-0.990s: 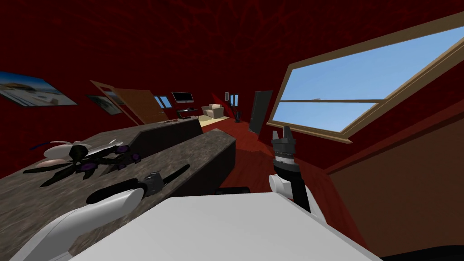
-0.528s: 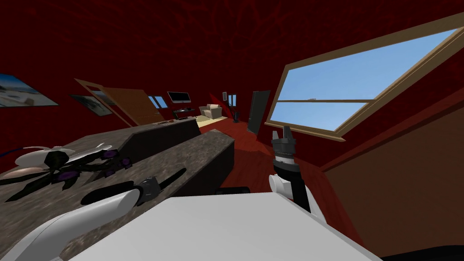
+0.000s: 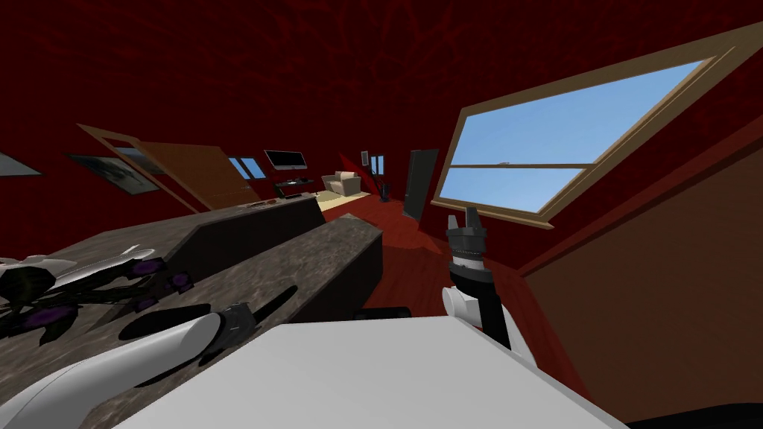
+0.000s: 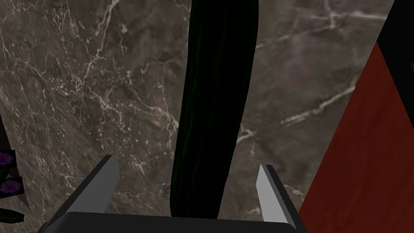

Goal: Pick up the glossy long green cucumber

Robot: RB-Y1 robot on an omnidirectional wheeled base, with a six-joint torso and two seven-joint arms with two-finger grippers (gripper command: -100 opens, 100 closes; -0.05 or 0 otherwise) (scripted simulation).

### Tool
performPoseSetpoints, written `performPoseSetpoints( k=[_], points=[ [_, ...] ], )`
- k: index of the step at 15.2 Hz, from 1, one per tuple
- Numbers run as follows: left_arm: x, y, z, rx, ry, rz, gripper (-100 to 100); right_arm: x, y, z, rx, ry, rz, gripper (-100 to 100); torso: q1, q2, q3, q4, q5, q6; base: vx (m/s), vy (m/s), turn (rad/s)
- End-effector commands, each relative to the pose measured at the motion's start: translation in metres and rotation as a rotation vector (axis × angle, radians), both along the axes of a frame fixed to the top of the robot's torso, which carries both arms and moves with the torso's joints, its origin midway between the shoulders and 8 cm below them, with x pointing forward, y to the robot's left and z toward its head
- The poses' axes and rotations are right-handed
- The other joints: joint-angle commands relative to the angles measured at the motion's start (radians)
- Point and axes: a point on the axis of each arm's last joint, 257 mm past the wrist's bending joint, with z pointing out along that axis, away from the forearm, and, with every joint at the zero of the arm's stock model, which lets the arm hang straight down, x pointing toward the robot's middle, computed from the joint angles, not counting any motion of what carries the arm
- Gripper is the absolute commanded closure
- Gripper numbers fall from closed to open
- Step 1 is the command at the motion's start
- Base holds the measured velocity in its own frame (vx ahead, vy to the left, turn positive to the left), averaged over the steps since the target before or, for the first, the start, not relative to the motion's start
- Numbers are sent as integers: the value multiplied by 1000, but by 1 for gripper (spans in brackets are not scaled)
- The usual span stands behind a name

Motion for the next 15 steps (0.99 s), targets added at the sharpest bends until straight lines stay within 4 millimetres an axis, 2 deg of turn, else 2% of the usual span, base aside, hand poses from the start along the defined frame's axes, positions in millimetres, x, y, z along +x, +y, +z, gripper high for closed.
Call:
performPoseSetpoints(
  k=[1,4,5,11,12,13,15],
  points=[
    [-8,-1,-3,-18,19,21,-100,0,0,0,0,0,0,0,0,0,0,0,0,0,42,1,-65],
    [-19,-2,-5,-43,46,53,-100,0,0,0,0,0,0,0,0,1,1,0,0,0,21,-6,-39],
    [-15,-2,-5,-33,35,41,-100,0,0,0,0,0,0,0,0,2,1,0,0,0,5,-3,-13],
    [-8,6,-28,-38,38,42,-100,0,0,0,0,0,0,0,0,3,2,1,0,0,0,0,0],
    [-9,5,-23,-39,39,43,-100,0,0,0,0,0,0,0,0,3,2,1,0,0,0,0,0],
    [-9,6,-24,-38,38,43,100,0,0,0,0,0,0,0,0,3,2,1,0,0,0,0,0],
    [-9,5,-24,-39,39,42,100,0,0,0,0,0,0,0,0,3,2,1,0,0,0,0,0]
  ],
)
